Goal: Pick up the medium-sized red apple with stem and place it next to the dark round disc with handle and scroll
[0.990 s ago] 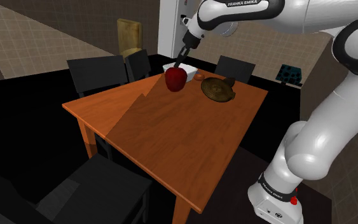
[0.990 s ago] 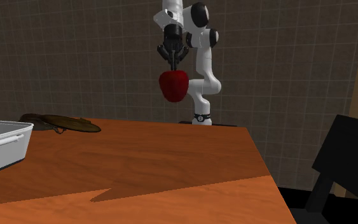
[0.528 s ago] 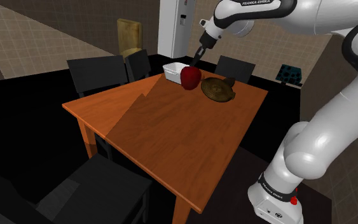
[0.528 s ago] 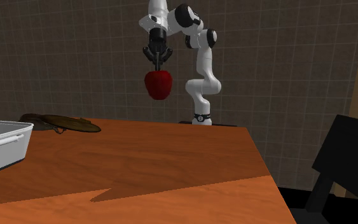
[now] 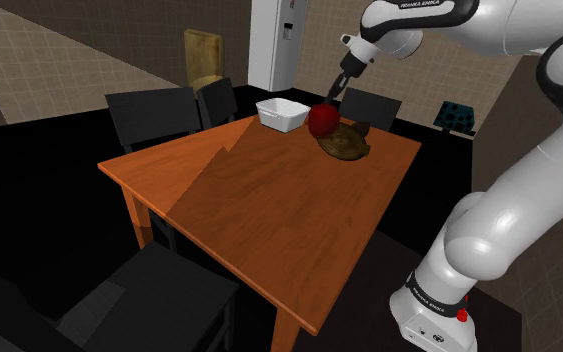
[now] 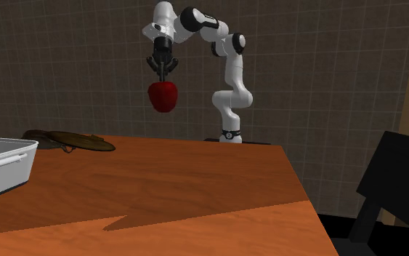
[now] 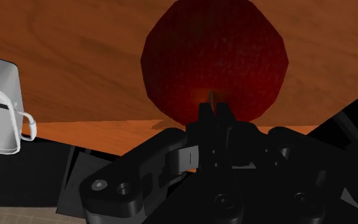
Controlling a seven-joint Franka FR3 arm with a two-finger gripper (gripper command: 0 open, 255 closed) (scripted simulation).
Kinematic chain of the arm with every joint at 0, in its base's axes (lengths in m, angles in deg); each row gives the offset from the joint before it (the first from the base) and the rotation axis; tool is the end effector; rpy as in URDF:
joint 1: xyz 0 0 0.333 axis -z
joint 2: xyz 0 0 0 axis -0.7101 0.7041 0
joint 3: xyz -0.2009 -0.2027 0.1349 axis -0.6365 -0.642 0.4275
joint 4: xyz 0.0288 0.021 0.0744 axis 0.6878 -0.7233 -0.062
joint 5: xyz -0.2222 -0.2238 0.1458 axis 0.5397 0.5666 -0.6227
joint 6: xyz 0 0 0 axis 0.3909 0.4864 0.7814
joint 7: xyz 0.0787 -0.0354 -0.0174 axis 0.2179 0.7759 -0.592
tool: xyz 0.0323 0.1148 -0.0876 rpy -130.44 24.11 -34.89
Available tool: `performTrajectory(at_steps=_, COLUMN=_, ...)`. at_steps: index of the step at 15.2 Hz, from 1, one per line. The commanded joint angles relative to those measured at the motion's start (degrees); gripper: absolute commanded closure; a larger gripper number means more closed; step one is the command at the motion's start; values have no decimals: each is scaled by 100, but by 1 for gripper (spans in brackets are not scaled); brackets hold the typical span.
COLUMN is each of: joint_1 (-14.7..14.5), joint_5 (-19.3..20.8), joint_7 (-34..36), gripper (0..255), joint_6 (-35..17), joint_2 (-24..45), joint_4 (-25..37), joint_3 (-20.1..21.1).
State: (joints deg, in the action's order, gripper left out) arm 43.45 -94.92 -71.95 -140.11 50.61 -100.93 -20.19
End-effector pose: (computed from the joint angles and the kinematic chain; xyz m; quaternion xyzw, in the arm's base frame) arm 0.4487 -0.1820 0.5603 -0.9474 -0.2439 -0.2052 0.0294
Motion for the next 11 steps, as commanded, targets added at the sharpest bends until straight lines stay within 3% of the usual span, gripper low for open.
performTrajectory(at_steps=1, joint_1=90, joint_5=-41, joint_7=-298, gripper=255, joint_6=108, joint_2=14, joint_4=52, joint_3=-200)
performTrajectory(at_steps=11, joint_1=520, joint_5=-529, joint_7=-1849, gripper=255, joint_6=824, joint_2=651, joint_4=868, joint_3=-1294)
